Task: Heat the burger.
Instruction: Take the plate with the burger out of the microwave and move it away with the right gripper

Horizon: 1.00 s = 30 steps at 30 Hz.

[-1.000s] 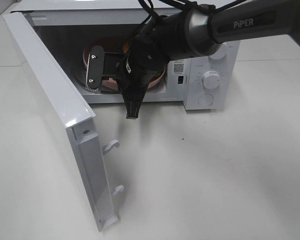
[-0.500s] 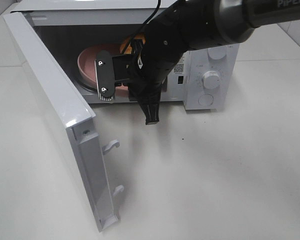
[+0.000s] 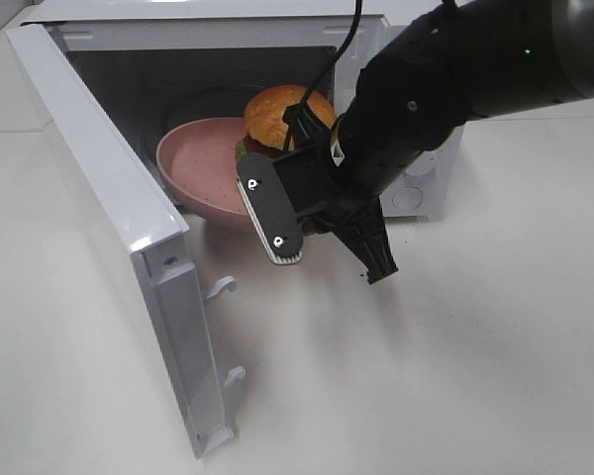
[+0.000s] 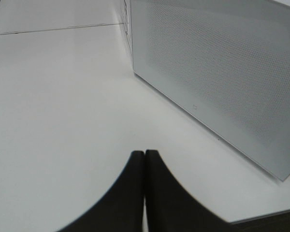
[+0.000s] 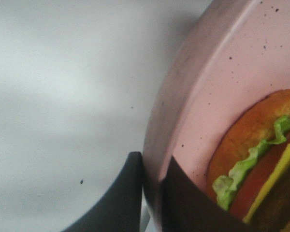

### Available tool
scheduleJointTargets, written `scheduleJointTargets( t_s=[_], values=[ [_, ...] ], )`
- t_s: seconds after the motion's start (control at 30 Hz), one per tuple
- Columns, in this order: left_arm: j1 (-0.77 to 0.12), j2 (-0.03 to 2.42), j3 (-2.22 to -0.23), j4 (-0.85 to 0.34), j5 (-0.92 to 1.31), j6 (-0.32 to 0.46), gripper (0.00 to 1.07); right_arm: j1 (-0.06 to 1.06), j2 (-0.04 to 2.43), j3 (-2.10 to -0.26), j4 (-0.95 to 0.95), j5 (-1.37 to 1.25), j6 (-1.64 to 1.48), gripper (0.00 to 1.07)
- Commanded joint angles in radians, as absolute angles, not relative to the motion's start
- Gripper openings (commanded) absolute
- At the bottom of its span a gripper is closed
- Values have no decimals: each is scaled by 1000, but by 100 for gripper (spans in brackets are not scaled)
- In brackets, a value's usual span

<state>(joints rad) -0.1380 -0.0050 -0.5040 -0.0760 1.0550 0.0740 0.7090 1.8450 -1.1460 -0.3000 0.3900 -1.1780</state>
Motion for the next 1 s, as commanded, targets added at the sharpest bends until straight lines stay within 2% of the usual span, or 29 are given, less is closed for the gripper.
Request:
scheduleJointTargets(
  t_s=[0.03, 0.43, 0.5, 1.0],
  values=[
    [-136, -14, -501, -80, 1040, 67, 0, 698, 1770, -1080, -386, 347, -1186, 0],
    [-136, -14, -501, -80, 1040, 68, 0, 698, 1652, -917, -481, 336, -1186, 0],
    [-136, -14, -501, -80, 1040, 68, 0, 698, 1608, -842, -525, 330, -1186, 0],
    [-136, -14, -501, -80, 1040, 68, 0, 698, 1461, -654, -542, 348, -1127, 0]
  ],
)
